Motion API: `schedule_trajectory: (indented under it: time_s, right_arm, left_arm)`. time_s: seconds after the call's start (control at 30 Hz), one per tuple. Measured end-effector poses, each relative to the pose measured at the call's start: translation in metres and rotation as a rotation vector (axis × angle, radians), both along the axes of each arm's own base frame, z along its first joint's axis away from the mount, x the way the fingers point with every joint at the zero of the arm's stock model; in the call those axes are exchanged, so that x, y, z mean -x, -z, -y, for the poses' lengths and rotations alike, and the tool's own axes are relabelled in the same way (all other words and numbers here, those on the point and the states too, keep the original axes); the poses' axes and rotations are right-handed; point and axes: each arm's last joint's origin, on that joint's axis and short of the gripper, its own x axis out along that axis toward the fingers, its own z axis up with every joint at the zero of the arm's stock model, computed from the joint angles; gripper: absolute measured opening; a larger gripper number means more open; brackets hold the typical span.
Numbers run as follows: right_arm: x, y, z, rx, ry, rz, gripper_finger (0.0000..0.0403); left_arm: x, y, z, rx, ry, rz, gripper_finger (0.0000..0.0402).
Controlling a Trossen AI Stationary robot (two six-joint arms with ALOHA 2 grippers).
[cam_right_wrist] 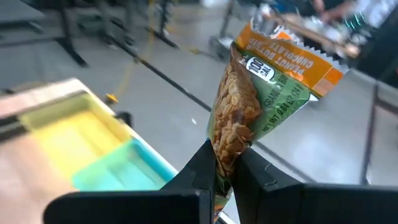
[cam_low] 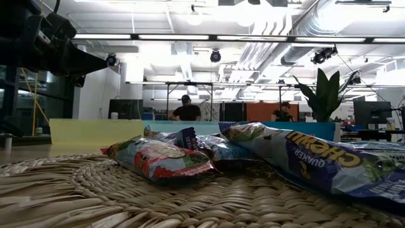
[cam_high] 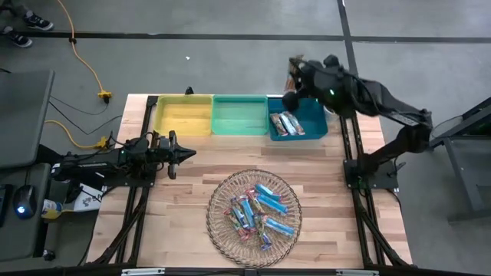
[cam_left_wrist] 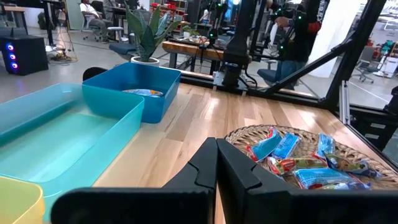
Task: Pick and place Granola Bars by type
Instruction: Put the orange granola bar into the blue bin
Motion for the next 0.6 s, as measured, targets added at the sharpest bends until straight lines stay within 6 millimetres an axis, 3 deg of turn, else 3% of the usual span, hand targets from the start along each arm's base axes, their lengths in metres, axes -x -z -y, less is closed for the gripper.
schedule_trajectory:
  time_s: [0.2,0.37,0.6]
  right_arm:
    - [0.004,0.022,0.058,-0.133,0.163,-0.055,0.0021]
    - [0.008,0.053,0.102,-0.338,0.278,-0.137,0.0022]
    - [0.001,0.101,0.143,-0.545,0.364,-0.324,0.0022]
  left_arm:
    - [0.0,0.0,0.0,0.0,0.0,0.0,0.0]
    - [0.0,0.0,0.0,0.0,0.0,0.0,0.0]
    - [0.0,0.0,0.0,0.0,0.0,0.001,0.0]
